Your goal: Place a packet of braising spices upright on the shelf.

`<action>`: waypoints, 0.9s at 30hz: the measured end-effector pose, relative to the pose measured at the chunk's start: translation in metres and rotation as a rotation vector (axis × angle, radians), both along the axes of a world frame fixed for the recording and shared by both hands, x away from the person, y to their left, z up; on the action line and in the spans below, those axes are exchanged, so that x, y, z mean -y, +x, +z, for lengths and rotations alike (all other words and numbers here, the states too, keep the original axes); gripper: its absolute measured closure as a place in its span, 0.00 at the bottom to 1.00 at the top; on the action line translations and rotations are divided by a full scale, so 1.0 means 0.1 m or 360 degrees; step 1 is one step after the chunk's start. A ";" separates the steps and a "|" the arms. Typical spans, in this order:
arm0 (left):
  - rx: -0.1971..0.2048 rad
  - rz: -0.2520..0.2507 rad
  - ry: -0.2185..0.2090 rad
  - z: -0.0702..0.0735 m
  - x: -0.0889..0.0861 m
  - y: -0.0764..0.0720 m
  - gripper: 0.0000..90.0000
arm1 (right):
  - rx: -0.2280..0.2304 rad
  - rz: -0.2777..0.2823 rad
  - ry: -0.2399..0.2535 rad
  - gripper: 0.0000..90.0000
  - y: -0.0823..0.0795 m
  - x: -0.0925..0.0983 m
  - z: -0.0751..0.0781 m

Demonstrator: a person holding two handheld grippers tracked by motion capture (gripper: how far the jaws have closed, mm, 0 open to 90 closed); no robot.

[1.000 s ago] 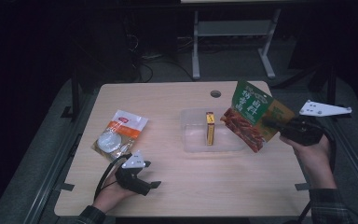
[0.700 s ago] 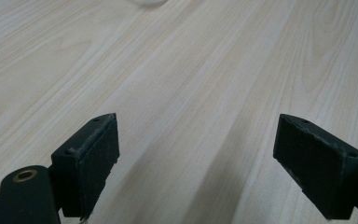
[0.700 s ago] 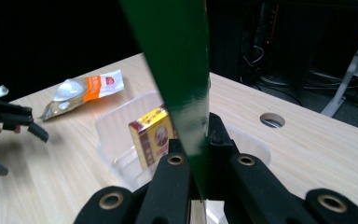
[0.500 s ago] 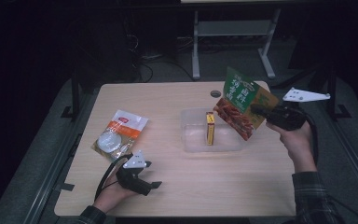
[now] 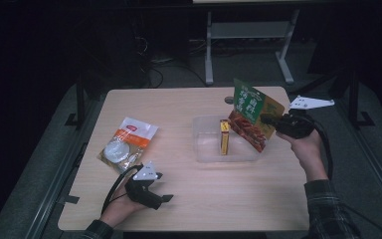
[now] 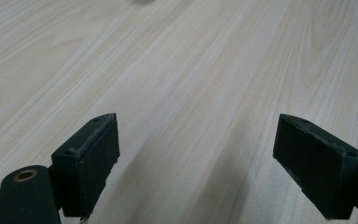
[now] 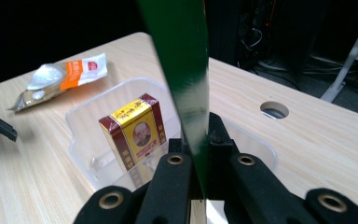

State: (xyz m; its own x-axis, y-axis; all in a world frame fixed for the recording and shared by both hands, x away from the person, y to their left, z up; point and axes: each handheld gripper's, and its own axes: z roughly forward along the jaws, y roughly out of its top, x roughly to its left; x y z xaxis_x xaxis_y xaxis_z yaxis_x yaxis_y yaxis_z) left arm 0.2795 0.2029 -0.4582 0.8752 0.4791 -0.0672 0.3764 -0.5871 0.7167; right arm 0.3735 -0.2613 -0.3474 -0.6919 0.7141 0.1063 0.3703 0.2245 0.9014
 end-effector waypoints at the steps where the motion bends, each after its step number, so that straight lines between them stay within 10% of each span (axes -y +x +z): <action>1: -0.0003 -0.0002 0.0002 0.00 0.00 0.00 0.15 | -0.0007 0.0002 -0.0009 0.99 0.01 -0.01 -0.01; 27: -0.0056 -0.0033 0.0032 -0.02 0.01 0.01 0.15 | -0.0076 -0.0004 -0.0131 0.98 0.05 -0.08 -0.25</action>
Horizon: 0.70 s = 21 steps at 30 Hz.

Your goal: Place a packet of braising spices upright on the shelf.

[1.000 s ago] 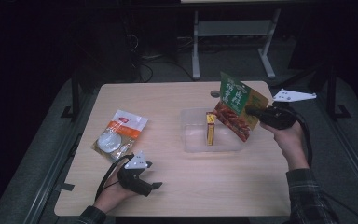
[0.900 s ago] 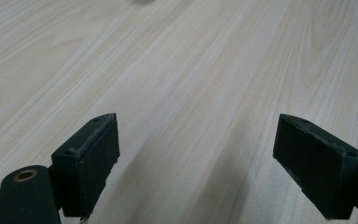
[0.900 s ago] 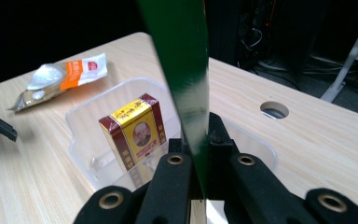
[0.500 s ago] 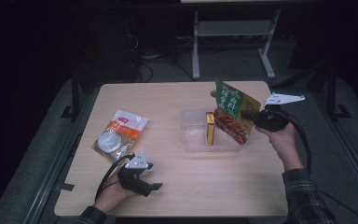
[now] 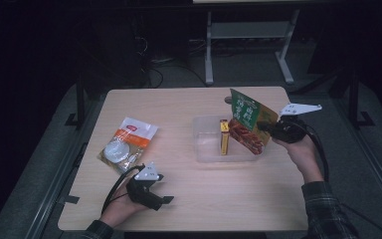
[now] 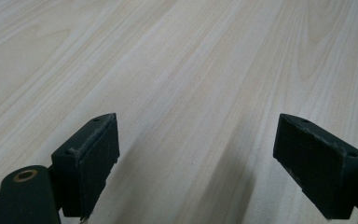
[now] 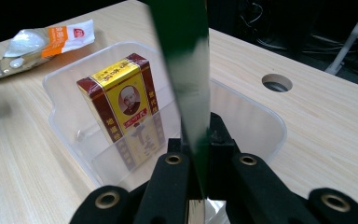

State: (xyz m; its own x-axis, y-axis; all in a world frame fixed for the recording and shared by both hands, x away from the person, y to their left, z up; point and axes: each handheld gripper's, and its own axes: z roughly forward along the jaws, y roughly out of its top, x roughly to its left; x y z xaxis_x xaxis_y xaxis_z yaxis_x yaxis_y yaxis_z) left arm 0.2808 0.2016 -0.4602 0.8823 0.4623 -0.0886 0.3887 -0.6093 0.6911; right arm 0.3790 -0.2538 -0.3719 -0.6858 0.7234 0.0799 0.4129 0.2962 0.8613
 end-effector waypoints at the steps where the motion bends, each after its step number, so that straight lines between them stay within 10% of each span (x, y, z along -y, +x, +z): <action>1: -0.0002 0.0000 0.0000 0.00 0.00 0.00 0.15 | -0.0001 0.0006 0.0003 0.98 0.00 0.00 0.00; 6: -0.0006 0.0007 0.0023 0.00 0.00 0.00 0.15 | -0.0004 0.0007 -0.0031 0.94 -0.01 -0.02 0.00; 13: -0.0001 0.0011 -0.0014 0.04 0.00 -0.01 0.15 | -0.0023 -0.0049 -0.0102 0.50 -0.02 -0.08 -0.04; 21: 0.0007 -0.0009 0.0007 0.05 0.00 -0.02 0.15 | -0.0011 -0.0103 -0.0088 0.29 -0.09 0.01 -0.08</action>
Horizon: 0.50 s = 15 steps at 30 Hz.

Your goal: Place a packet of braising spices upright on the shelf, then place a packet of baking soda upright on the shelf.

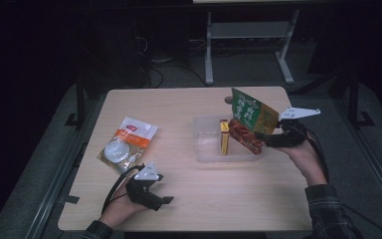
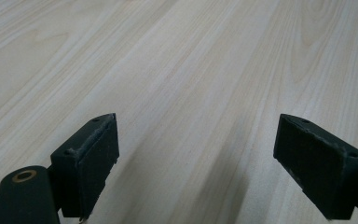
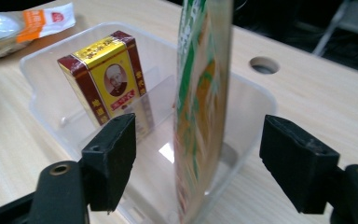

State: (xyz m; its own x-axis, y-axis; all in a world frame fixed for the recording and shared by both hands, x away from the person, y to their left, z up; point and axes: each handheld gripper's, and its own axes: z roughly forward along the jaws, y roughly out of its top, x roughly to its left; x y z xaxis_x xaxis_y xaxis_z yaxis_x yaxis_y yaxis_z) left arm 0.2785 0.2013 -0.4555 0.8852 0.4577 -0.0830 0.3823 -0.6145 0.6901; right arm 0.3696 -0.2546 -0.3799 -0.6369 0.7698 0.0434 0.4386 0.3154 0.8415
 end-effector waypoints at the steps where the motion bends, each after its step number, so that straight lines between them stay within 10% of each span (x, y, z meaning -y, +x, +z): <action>1: -0.0001 0.0004 -0.0001 0.00 0.00 0.00 0.15 | 0.0004 -0.0009 -0.0001 0.28 -0.02 0.01 -0.01; 15: 0.0013 0.0010 -0.0007 0.02 -0.03 0.00 0.15 | -0.0094 -0.0006 -0.0012 0.24 -0.44 0.11 -0.25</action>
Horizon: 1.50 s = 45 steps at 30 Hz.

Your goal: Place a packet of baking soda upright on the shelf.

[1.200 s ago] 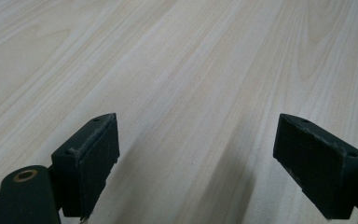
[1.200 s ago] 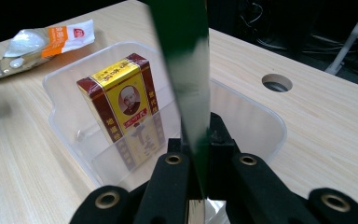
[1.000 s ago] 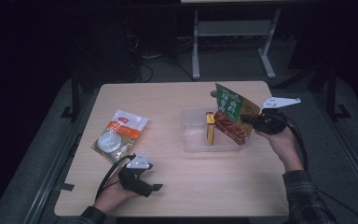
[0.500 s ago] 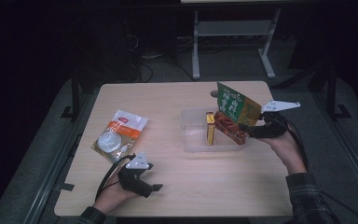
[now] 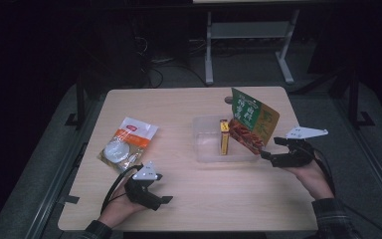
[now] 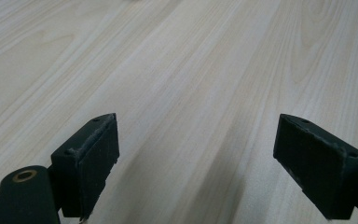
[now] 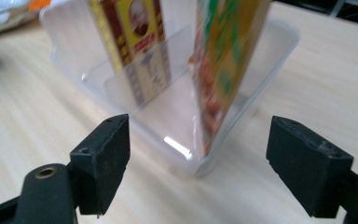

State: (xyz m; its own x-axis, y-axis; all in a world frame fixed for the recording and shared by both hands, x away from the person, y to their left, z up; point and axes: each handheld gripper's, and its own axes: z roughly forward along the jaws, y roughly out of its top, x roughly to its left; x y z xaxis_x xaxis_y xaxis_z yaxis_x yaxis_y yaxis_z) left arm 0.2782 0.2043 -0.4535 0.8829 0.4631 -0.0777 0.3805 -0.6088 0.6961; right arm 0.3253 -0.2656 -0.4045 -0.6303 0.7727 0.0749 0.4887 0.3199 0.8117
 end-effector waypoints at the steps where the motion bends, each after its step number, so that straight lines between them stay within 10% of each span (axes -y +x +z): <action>1: 0.0002 0.0005 -0.0003 0.00 0.00 0.00 0.15 | -0.0012 0.0008 -0.0003 0.24 -0.04 -0.01 -0.02; 19: 0.0038 0.0185 -0.0008 0.19 -0.27 0.12 0.16 | -0.0197 0.0250 -0.0098 0.18 -0.59 -0.38 -0.45; 45: 0.0136 0.0815 -0.0024 0.37 -1.24 0.90 0.16 | -0.0208 0.0379 -0.0117 0.16 -0.62 -0.57 -0.53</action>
